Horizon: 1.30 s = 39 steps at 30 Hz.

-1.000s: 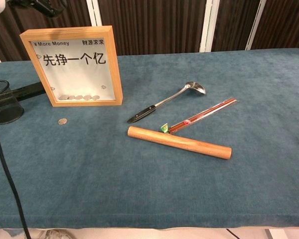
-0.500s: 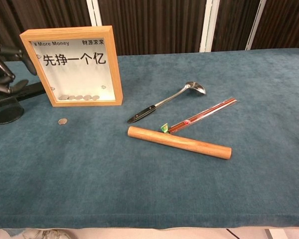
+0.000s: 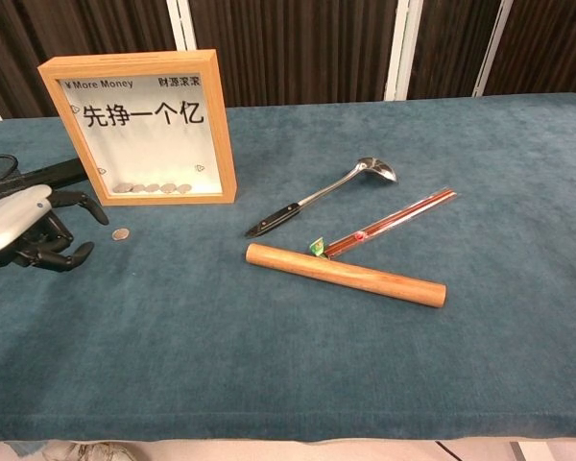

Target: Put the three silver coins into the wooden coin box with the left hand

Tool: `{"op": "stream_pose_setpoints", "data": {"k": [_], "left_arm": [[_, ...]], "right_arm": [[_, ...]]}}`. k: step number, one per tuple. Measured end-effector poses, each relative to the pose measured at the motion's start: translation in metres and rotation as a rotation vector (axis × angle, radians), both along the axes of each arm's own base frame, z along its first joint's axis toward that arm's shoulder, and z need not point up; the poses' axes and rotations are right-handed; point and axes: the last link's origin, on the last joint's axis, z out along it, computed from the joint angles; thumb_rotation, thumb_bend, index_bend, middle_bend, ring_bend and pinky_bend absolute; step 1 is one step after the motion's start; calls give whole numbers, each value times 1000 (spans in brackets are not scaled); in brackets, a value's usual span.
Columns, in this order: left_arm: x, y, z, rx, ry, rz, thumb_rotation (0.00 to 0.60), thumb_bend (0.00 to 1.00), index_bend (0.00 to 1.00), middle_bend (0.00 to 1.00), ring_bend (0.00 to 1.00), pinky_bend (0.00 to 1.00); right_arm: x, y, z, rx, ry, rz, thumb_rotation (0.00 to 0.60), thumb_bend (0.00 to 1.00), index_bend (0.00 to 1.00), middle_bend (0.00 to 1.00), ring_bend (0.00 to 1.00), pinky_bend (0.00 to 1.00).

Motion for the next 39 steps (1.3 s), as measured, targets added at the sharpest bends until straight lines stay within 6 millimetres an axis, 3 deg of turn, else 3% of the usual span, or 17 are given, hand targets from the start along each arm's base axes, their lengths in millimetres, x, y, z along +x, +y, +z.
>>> {"op": "stream_pose_setpoints", "data": {"k": [7, 18, 39], "left_arm": [[9, 20, -13, 20, 19, 13, 600, 440, 418, 1000, 1000, 1000], [-3, 42, -22, 32, 113, 59, 600, 442, 437, 1000, 1000, 1000], [-10, 50, -30, 20, 164, 87, 600, 440, 441, 1000, 1000, 1000]], "right_arm": [[-1, 0, 0, 3, 2, -4, 600, 139, 0, 0, 0, 0], [-1, 0, 3, -5, -4, -4, 600, 139, 0, 0, 0, 0], [-2, 0, 3, -4, -6, -8, 600, 140, 0, 0, 0, 0]]}}
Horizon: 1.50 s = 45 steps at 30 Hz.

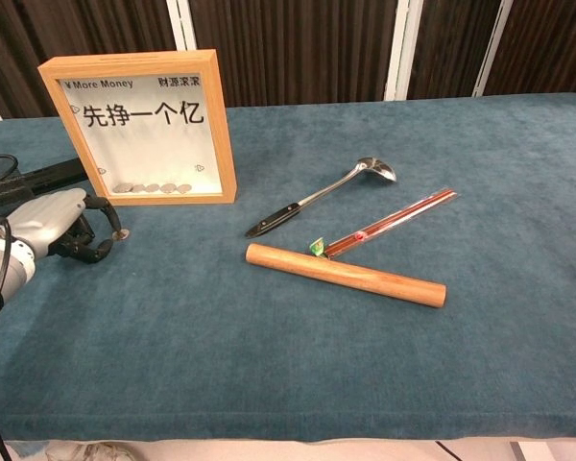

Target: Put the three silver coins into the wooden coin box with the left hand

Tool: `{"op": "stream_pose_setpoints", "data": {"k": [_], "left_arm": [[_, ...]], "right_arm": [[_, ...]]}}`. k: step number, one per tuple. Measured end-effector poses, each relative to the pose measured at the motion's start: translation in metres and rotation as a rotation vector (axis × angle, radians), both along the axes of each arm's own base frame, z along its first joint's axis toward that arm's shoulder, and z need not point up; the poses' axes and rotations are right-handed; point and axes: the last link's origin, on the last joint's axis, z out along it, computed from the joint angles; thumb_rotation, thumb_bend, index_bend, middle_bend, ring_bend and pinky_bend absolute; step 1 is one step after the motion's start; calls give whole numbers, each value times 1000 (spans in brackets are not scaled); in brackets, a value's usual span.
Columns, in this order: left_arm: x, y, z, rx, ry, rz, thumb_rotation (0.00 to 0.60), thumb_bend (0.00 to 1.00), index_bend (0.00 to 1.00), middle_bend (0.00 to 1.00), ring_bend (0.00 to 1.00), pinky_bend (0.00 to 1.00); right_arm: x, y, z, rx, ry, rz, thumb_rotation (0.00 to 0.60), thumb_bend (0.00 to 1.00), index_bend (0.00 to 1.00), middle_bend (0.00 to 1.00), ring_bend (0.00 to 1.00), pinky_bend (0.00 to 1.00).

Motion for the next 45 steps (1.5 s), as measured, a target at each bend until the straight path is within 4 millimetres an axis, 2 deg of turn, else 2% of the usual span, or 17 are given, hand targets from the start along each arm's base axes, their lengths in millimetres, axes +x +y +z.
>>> {"op": "stream_pose_setpoints", "data": {"k": [45], "left_arm": [[4, 2, -7, -18, 31, -11, 600, 446, 479, 1000, 1000, 1000]], "right_arm": [[-1, 1, 3, -14, -4, -4, 600, 139, 0, 0, 0, 0]]}}
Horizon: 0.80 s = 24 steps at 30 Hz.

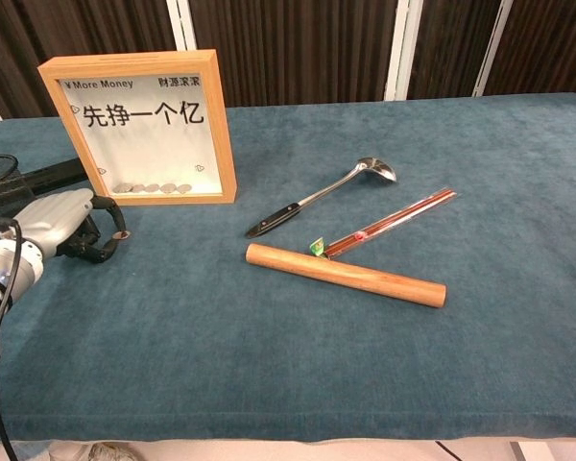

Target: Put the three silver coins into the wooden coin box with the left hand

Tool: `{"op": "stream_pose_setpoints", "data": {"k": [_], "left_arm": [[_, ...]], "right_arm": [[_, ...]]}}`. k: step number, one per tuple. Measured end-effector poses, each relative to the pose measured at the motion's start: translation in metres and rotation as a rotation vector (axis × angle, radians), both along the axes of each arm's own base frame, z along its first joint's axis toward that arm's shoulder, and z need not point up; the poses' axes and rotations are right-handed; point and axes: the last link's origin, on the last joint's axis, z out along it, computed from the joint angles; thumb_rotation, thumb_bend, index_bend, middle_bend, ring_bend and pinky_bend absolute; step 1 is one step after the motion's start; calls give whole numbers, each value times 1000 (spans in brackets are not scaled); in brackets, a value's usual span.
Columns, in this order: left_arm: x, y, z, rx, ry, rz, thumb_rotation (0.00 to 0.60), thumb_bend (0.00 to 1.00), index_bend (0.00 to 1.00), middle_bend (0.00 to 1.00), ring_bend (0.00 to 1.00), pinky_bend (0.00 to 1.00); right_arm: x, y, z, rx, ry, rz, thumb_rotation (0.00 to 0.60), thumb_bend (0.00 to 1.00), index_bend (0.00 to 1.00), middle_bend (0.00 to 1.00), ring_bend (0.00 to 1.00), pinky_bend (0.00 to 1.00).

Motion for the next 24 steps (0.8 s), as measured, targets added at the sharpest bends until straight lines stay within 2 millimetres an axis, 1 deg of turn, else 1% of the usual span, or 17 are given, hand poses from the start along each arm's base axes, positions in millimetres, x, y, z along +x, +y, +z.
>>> {"op": "stream_pose_setpoints", "data": {"k": [17, 24], "left_arm": [[2, 3, -2, -17, 36, 7, 600, 447, 479, 1000, 1000, 1000], [2, 6, 0, -26, 44, 24, 600, 445, 551, 1000, 1000, 1000]], "right_arm": [[-2, 1, 2, -5, 0, -5, 600, 139, 0, 0, 0, 0], [-1, 2, 3, -6, -3, -1, 600, 139, 0, 0, 0, 0]]}}
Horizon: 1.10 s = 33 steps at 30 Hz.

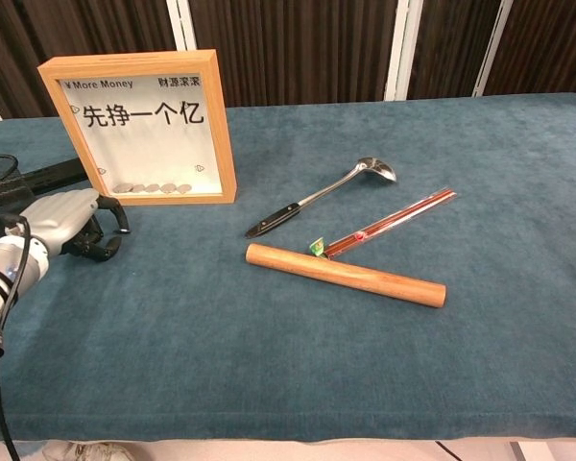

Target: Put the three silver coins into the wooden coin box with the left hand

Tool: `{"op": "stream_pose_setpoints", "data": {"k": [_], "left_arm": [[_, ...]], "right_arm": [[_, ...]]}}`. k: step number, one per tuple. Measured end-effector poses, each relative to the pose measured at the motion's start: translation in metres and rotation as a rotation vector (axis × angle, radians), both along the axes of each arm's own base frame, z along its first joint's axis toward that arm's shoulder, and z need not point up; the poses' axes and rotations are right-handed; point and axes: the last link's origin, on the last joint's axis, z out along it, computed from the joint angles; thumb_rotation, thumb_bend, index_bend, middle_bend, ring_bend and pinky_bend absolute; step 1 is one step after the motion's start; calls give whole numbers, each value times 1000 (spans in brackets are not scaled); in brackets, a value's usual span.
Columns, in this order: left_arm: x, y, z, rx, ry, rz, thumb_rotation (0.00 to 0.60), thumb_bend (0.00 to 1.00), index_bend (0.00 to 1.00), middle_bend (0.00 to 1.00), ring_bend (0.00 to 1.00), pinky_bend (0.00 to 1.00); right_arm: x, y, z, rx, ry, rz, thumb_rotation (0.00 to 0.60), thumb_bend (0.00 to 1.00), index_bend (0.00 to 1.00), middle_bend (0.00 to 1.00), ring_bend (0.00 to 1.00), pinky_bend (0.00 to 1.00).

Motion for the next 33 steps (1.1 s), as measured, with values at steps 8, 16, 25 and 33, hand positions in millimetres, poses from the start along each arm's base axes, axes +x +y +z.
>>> {"op": "stream_pose_setpoints", "data": {"k": [8, 16, 25, 33], "left_arm": [[2, 5, 4, 33, -20, 10, 600, 445, 616, 1000, 1000, 1000], [5, 6, 6, 52, -41, -1, 600, 444, 612, 1000, 1000, 1000], [4, 5, 8, 54, -39, -13, 600, 444, 607, 1000, 1000, 1000], [15, 1, 16, 68, -75, -61, 600, 447, 624, 1000, 1000, 1000]], "right_arm": [[0, 0, 0, 5, 2, 0, 600, 139, 0, 0, 0, 0], [0, 0, 0, 6, 1, 0, 600, 139, 0, 0, 0, 0], [0, 0, 0, 7, 3, -1, 600, 139, 0, 0, 0, 0], [0, -1, -2, 14, 3, 0, 600, 139, 0, 0, 0, 0]]}}
